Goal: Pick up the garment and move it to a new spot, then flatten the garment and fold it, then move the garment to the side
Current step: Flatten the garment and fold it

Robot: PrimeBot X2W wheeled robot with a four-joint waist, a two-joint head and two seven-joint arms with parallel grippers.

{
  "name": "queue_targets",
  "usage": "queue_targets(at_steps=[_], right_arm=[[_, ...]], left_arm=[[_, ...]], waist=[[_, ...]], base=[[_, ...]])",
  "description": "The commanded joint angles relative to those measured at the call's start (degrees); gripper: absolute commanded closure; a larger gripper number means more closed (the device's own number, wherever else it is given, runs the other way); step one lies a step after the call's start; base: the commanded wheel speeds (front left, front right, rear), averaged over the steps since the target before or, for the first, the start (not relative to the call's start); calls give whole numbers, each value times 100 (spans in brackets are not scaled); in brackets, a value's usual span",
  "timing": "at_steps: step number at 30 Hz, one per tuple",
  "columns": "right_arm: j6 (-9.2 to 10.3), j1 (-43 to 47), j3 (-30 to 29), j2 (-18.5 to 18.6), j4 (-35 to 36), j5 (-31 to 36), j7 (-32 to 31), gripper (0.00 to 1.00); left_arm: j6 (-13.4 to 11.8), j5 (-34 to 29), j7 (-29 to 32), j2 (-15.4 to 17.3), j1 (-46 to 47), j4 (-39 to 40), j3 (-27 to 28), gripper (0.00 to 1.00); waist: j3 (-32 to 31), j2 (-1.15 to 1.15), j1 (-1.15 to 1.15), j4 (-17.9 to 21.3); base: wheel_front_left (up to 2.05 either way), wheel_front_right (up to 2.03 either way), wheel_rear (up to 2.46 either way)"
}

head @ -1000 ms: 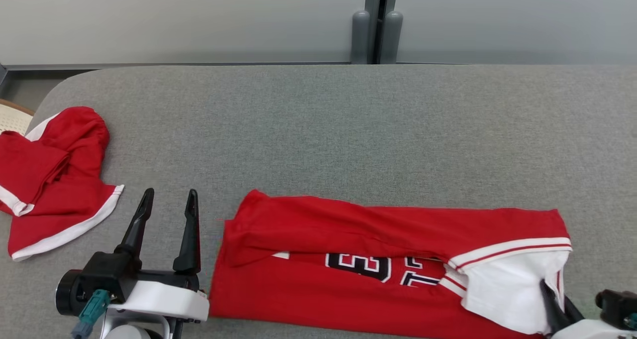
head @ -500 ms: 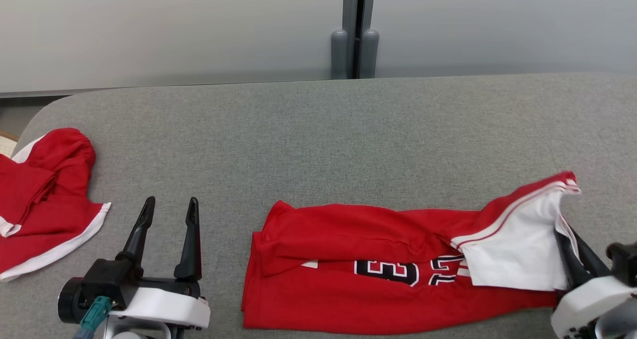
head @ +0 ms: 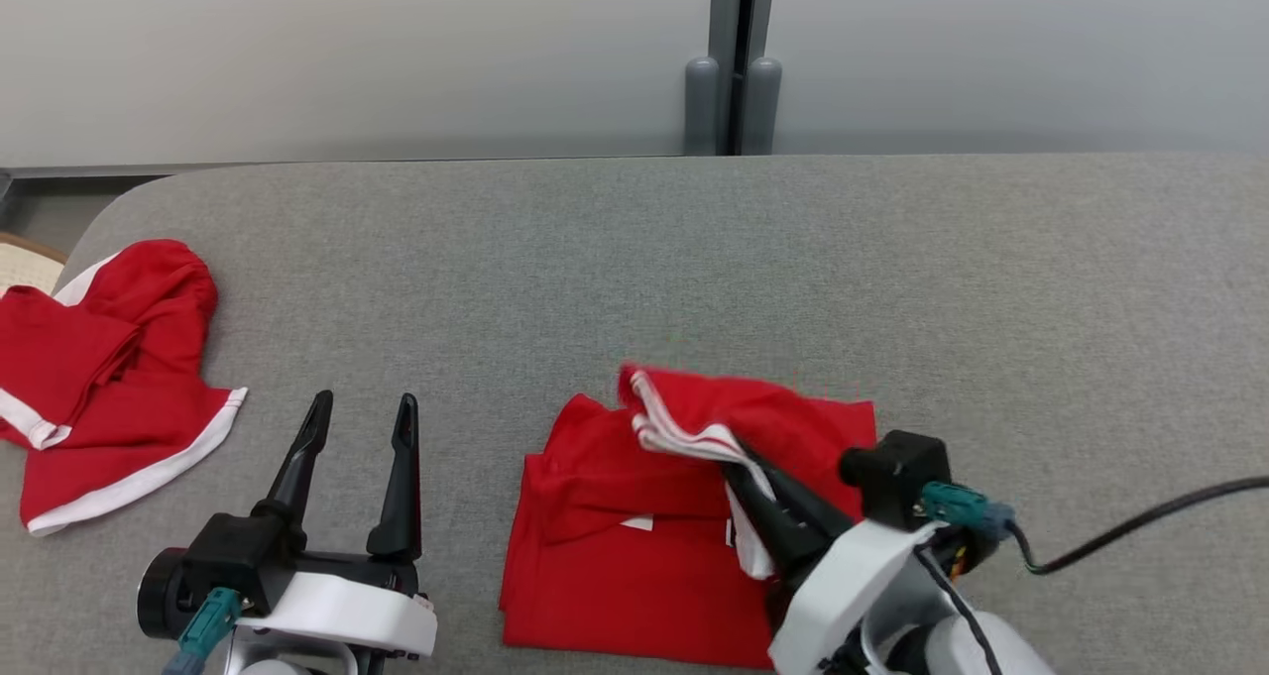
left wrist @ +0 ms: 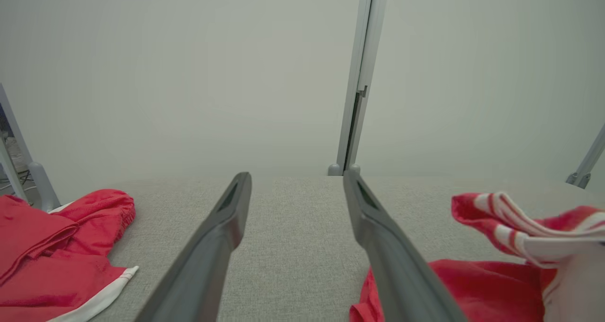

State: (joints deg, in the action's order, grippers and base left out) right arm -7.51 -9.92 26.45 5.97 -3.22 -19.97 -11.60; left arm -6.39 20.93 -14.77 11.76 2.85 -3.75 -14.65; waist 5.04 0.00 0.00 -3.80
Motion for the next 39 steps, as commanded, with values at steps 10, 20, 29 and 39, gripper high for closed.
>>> queue_targets(at_steps=[10,20,29,39], right_arm=[[3,-607,823,-296,-1452,-1340,673,100],[2,-1161,1501,-301,-2274,-1973,1283,0],[3,-1588,1715,-290,-1756,-1862,2187,0],[3,-959,-227,363,-1071,-833,2506,0]], left_arm=[[92,11,-19,-110,261,-155,-157,0],[164,-4,-36,-215,388,-256,-171,0],[151,-34,-42,-181,314,-271,-46,0],[96,-37,-45,-84,181,-234,125,0]], waist=[[166,0,0,-386],[303,0,0,-465],[303,0,0,-305],[134,0,0,-88]], base=[[0,0,0],[0,0,0],[0,0,0],[0,0,0]])
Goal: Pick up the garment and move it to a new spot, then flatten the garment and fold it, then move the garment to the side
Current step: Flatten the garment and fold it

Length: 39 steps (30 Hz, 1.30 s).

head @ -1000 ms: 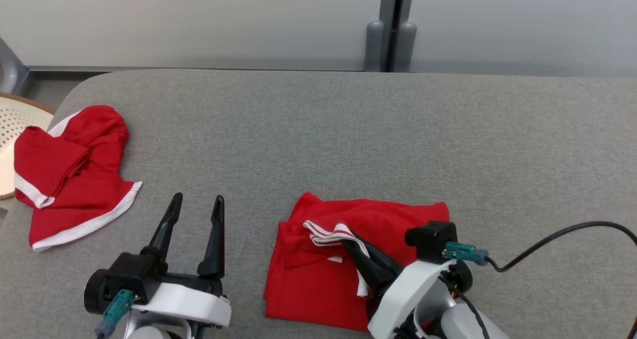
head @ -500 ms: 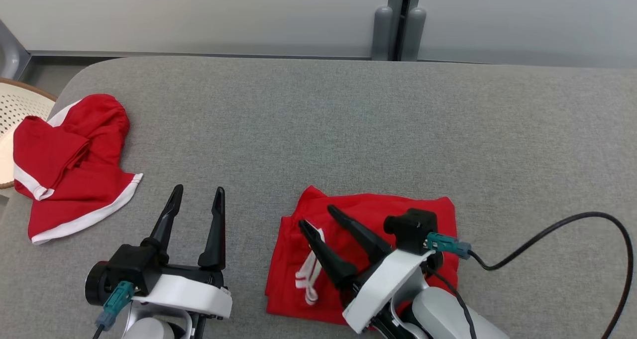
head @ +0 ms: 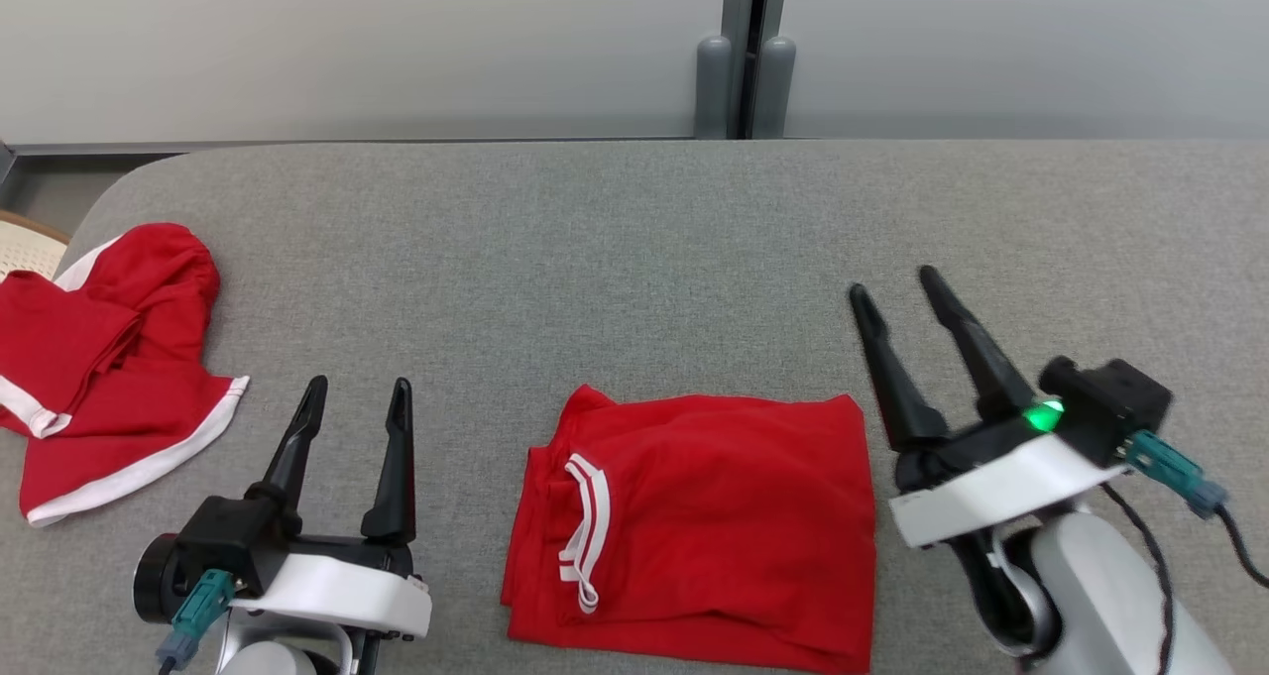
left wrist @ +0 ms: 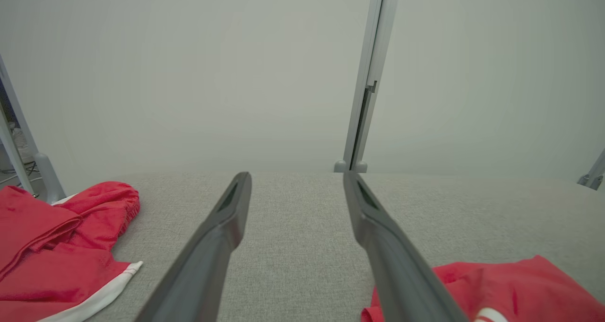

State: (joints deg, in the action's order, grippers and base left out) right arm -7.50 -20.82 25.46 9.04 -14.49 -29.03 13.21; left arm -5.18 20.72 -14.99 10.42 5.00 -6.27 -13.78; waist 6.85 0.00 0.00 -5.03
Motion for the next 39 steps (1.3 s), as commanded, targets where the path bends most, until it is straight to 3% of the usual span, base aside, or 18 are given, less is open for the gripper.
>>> queue_targets(at_steps=[1,8,14,25,39], right_arm=[[2,291,-367,142,112,210,-25,0],[2,1299,-1491,354,621,786,-371,0],[2,2304,-2045,269,1322,1185,-821,0],[2,2780,-2202,51,1854,1321,-1196,0],[2,2755,-2159,26,1885,1310,-1286,0]], left_arm=[[-37,-12,-23,63,-75,18,63,0],[-86,29,-24,115,-319,34,166,0],[-136,44,21,208,-656,78,160,0],[-200,53,140,289,-833,206,112,0],[-241,103,150,307,-811,245,62,0]], waist=[[-78,0,0,56],[-304,0,0,183],[-585,0,0,286],[-723,0,0,349],[-721,0,0,343]], base=[[0,0,0],[0,0,0],[0,0,0],[0,0,0],[0,0,0]])
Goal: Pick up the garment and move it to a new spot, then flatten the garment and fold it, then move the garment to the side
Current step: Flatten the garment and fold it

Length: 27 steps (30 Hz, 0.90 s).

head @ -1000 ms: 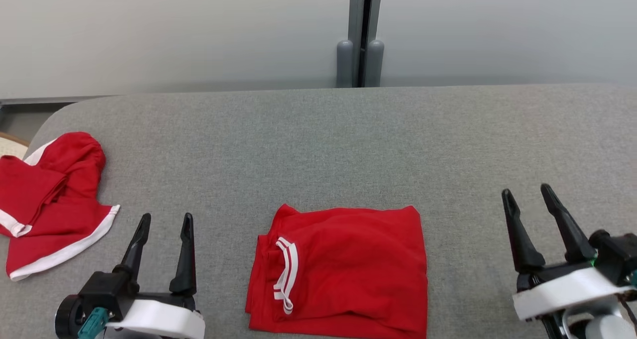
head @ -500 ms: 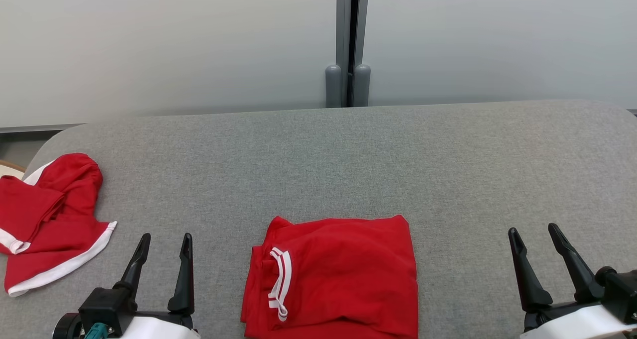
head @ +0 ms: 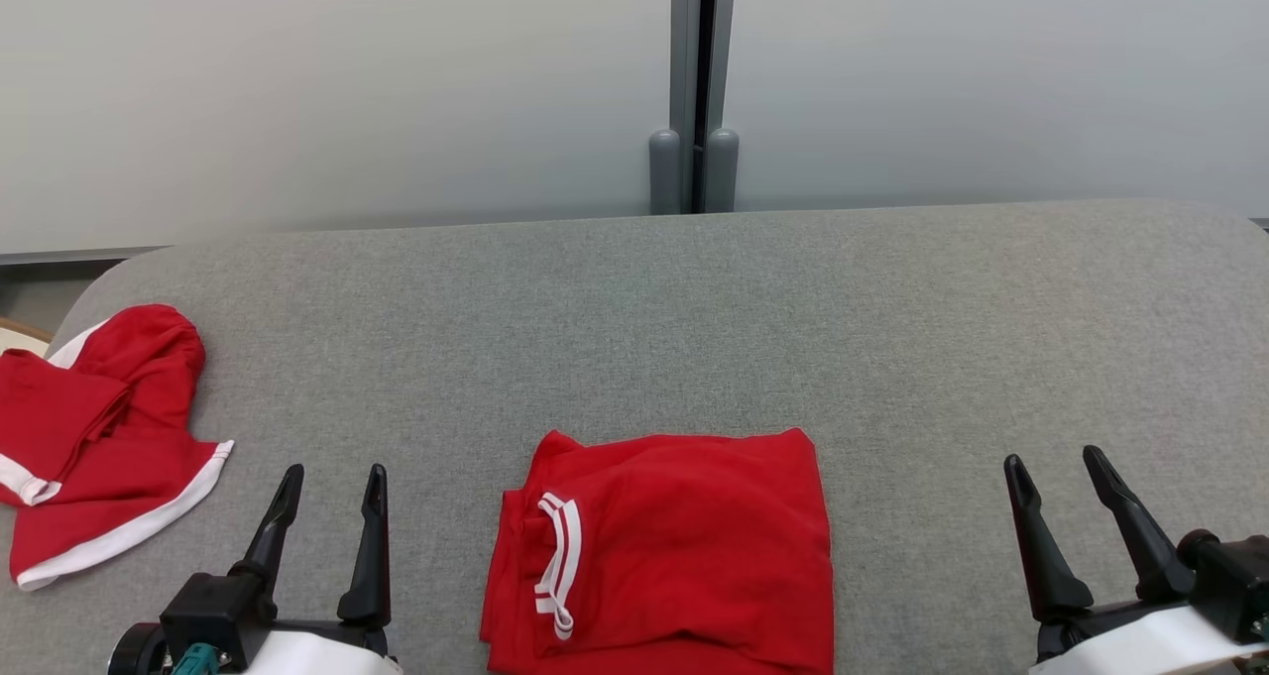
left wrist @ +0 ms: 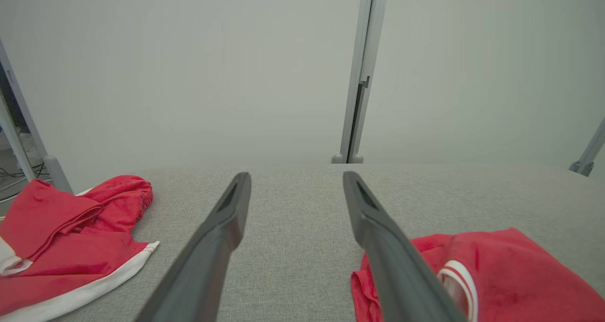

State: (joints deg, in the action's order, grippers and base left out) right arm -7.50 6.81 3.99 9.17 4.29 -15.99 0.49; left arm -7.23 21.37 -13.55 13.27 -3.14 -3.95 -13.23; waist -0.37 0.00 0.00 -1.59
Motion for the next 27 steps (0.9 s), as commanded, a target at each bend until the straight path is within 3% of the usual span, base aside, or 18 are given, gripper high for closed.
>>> queue_targets(at_steps=[1,16,25,26,27], right_arm=[[2,-20,-1,14,0,1,-12,0],[2,-281,361,40,-284,-119,37,0],[2,-1102,1545,-153,-1127,-419,234,0],[2,-1238,1708,-188,-1277,-476,294,53],[2,-1390,1869,-223,-1431,-534,358,84]], left_arm=[[-32,38,6,23,11,12,2,0],[-45,41,-20,11,171,14,-73,0],[49,15,-67,-64,519,2,-145,0],[64,6,-74,-76,570,-10,-161,0],[76,2,-86,-96,624,-31,-175,0]], waist=[[4,0,0,-4],[102,0,0,-141],[507,0,0,-391],[565,0,0,-435],[616,0,0,-476]], base=[[0,0,0],[0,0,0],[0,0,0],[0,0,0],[0,0,0]])
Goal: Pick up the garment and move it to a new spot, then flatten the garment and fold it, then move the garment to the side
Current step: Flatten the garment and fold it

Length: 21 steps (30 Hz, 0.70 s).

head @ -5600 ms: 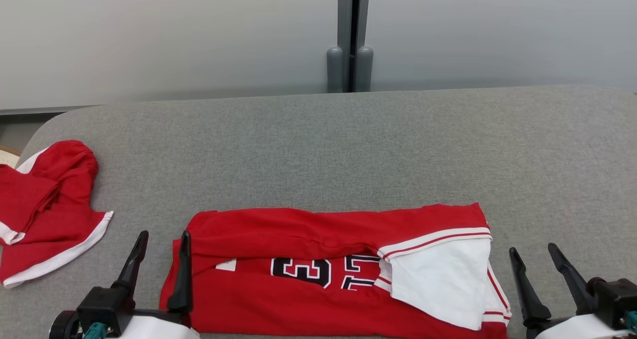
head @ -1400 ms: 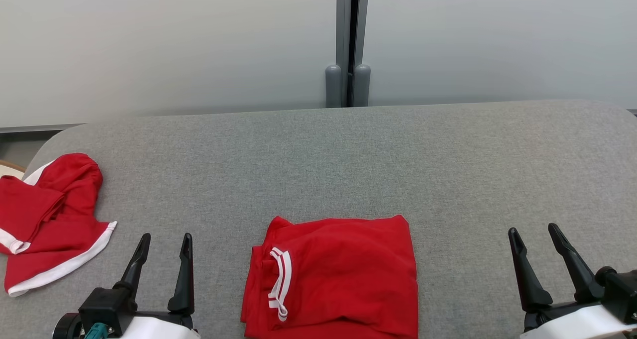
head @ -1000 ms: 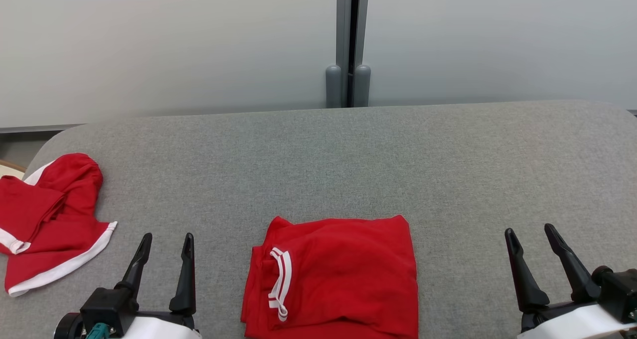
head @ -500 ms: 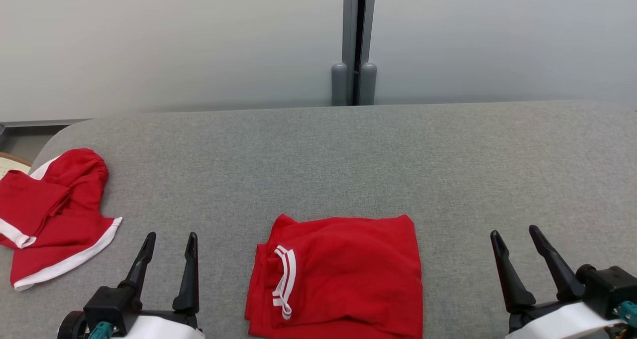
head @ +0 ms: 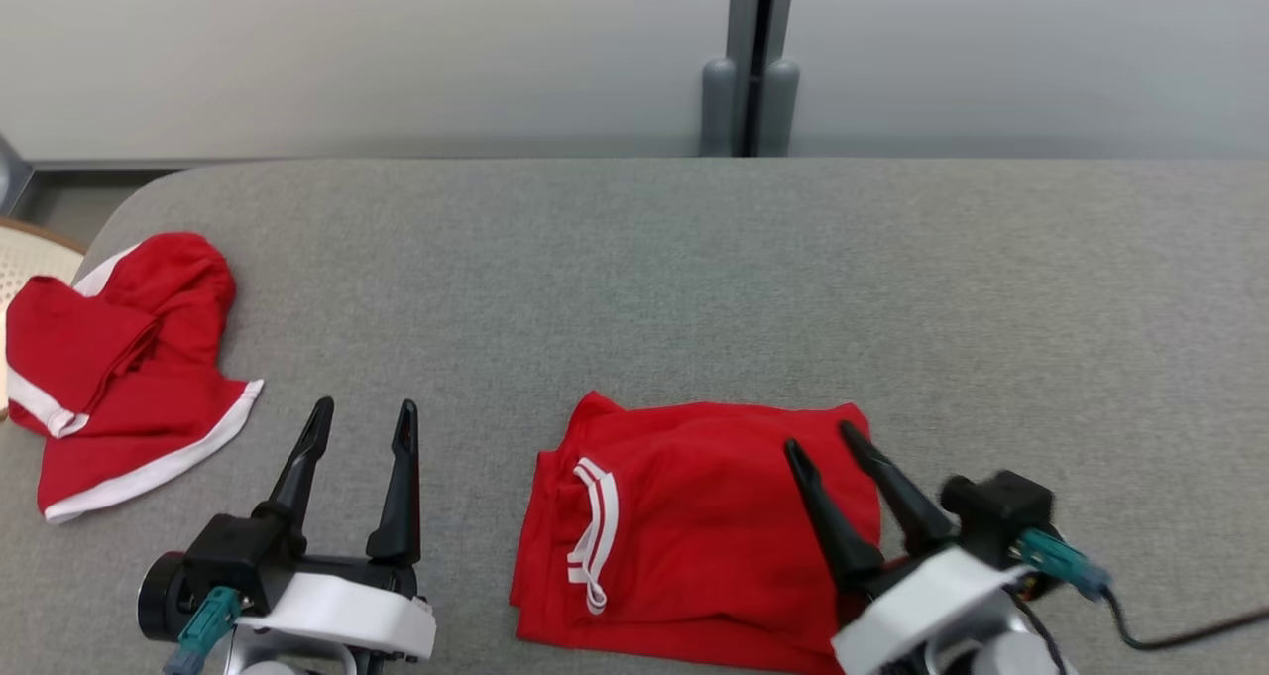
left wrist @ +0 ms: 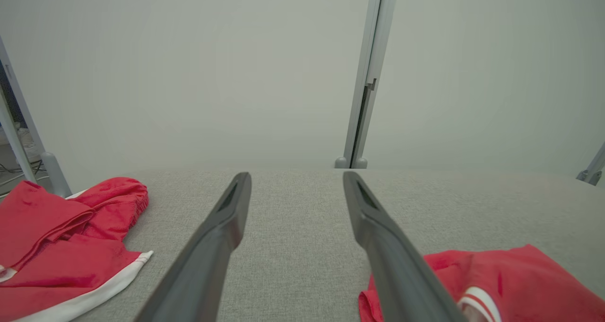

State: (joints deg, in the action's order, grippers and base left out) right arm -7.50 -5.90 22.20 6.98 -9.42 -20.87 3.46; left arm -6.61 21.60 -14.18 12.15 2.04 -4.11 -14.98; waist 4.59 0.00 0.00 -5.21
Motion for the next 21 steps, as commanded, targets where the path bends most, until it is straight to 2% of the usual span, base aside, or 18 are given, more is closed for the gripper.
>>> queue_targets(at_steps=[1,10,21], right_arm=[[2,-277,182,-31,-231,-95,121,100],[2,-1508,1182,-209,-1734,-540,505,100],[0,-1982,2242,-310,-2961,-1189,606,100]], left_arm=[[36,-28,-34,-4,153,-24,-9,0],[201,-88,-88,-180,569,-189,-103,0],[337,-177,-103,-332,816,-288,22,0]], waist=[[178,0,0,-152],[632,0,0,-507],[937,0,0,-642]], base=[[0,0,0],[0,0,0],[0,0,0]])
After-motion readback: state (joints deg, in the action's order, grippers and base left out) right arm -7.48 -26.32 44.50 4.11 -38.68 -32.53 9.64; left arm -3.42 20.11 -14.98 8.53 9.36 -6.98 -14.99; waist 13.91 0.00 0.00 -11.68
